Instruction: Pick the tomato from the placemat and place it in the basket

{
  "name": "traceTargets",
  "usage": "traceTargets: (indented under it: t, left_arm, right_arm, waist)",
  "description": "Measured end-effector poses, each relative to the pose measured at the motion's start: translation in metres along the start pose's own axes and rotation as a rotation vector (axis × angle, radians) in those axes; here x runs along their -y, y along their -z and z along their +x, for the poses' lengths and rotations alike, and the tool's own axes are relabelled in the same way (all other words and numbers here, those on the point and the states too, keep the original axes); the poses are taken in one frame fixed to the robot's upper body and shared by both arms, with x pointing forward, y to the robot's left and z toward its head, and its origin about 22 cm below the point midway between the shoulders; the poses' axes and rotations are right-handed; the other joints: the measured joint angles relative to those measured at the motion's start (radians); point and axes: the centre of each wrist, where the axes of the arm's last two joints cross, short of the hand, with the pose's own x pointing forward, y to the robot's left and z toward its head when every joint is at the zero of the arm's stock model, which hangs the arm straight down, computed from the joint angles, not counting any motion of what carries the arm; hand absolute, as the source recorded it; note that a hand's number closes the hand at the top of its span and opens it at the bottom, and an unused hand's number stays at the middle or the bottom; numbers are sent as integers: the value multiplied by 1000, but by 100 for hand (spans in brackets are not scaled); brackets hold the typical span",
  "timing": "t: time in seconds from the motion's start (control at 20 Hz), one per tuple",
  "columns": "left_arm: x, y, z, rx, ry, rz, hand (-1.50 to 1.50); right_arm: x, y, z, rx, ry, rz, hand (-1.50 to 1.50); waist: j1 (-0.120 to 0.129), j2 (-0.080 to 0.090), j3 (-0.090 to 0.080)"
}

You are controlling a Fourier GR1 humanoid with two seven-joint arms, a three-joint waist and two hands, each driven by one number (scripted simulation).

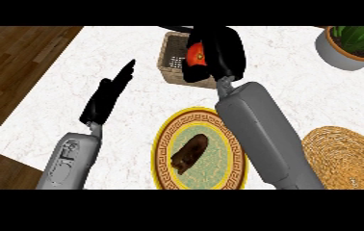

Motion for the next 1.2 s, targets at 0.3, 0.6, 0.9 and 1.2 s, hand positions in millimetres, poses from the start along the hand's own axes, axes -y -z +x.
traceTargets:
  t: [0.3, 0.6, 0.9, 1.2]
  left_arm:
    - [7, 6, 3, -6, 9, -17, 0]
    - [9, 9, 4, -9, 12, -13, 0]
    - [5, 11, 4, -17, 19, 16, 0]
    - [-4, 11, 3, -26, 15, 61, 0]
  right_arm:
    - [45, 18, 78, -61, 67, -142, 150]
    - [86, 25, 151, -109, 99, -235, 150]
    - [109, 33, 199, -130, 32, -286, 150]
    - [113, 47, 224, -215, -155, -286, 150]
  waist:
    - [5, 0, -5]
    - [-3, 5, -8]
    - [-34, 10, -11]
    - [-78, 10, -11]
